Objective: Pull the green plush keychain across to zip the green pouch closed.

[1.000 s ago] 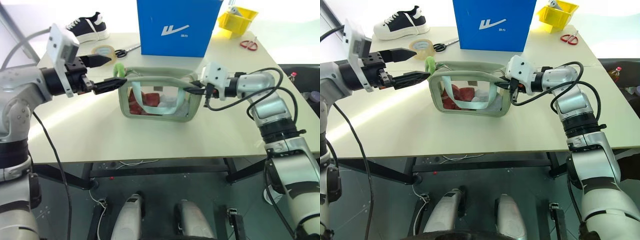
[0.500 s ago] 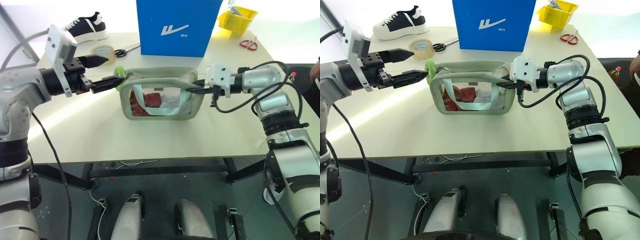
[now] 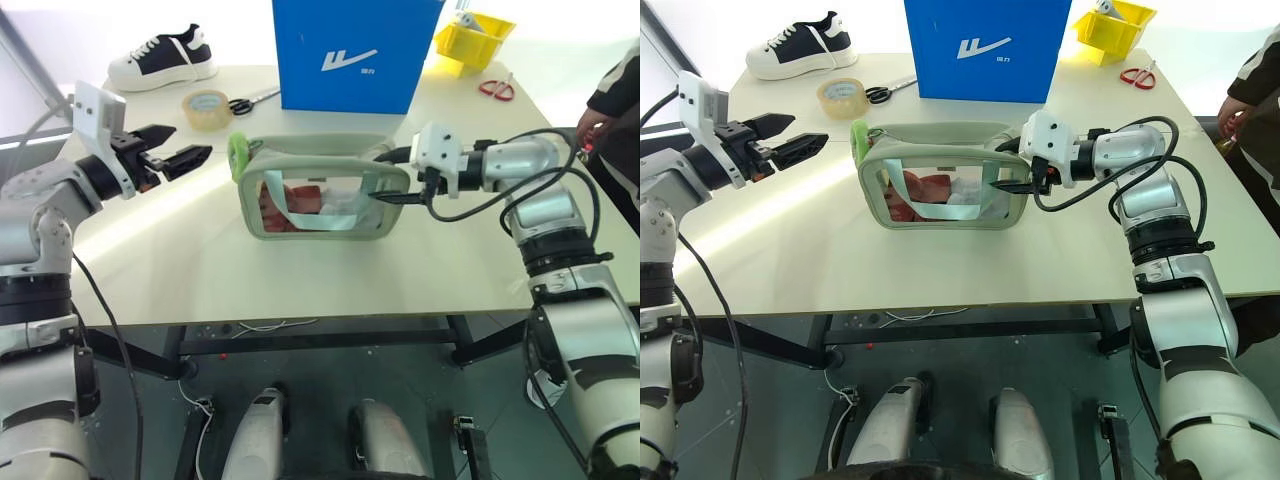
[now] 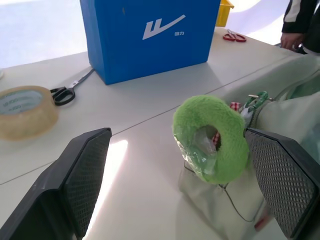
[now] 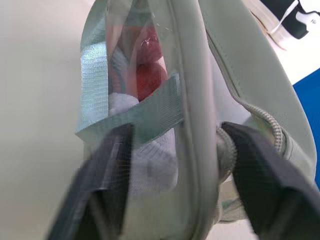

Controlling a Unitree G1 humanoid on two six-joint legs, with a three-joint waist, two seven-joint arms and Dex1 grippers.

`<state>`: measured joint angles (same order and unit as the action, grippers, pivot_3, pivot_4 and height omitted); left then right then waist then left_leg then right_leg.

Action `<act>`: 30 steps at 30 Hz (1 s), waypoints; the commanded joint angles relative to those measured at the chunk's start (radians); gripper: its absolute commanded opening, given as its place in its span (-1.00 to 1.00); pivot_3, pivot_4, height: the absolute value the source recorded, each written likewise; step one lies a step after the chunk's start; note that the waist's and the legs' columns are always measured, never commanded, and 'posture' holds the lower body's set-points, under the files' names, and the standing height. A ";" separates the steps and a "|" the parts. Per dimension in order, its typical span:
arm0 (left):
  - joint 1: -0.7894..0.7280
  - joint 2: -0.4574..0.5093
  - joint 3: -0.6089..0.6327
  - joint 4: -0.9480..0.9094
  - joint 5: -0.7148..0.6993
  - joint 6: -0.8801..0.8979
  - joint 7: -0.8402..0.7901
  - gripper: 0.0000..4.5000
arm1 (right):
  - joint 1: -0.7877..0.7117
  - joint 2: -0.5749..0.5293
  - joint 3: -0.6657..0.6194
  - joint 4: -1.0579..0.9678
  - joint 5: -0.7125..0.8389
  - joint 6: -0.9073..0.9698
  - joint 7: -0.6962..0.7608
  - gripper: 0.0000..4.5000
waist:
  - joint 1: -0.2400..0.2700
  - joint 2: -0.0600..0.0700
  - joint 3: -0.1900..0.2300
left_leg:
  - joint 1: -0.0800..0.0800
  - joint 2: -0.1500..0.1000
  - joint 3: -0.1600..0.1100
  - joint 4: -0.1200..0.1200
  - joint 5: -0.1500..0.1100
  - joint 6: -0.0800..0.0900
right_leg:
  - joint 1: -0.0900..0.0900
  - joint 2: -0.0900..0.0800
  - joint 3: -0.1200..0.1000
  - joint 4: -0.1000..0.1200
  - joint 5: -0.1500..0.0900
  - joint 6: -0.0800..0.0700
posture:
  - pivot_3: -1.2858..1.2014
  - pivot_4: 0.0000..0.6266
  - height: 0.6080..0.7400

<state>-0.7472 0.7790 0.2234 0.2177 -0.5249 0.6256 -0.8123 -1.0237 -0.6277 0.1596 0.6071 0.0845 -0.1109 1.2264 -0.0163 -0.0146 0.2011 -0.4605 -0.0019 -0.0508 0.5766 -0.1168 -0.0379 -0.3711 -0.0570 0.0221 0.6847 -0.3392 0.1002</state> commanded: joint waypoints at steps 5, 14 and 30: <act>-0.013 -0.006 0.027 0.019 0.004 -0.030 -0.002 1.00 | 0.053 -0.092 -0.100 -0.274 0.114 0.243 0.024 0.20 | 0.002 0.000 0.000 | 0.000 0.000 0.000 0.000 0.000 0.000 | 0.000 -0.001 0.000 0.000 0.000 0.000 | 0.03 -0.52 1.00; -0.088 -0.034 -0.015 0.099 0.038 -0.062 -0.026 1.00 | 0.153 -0.097 -0.082 -0.340 0.075 0.260 -0.022 -0.04 | 0.001 0.000 0.000 | 0.000 0.000 0.000 0.000 0.000 0.000 | 0.000 -0.001 0.000 0.000 0.000 0.000 | 0.03 -0.52 1.00; -0.210 -0.146 -0.051 0.432 0.129 -0.187 -0.076 1.00 | 0.137 -0.080 -0.073 -0.326 0.068 0.244 -0.037 -0.98 | -0.001 0.000 0.000 | 0.000 -0.001 0.000 0.001 0.000 0.000 | 0.000 0.000 0.000 0.000 0.000 0.000 | 0.03 -0.52 1.00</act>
<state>-0.9239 0.6265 0.1508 0.6480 -0.3868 0.4479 -0.8708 -0.8632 -0.7126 0.0927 0.3013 0.1455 0.1439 1.1891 -0.0177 -0.0148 0.2009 -0.4605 -0.0027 -0.0502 0.5774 -0.1167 -0.0377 -0.3711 -0.0569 0.0218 0.6852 -0.3390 0.1006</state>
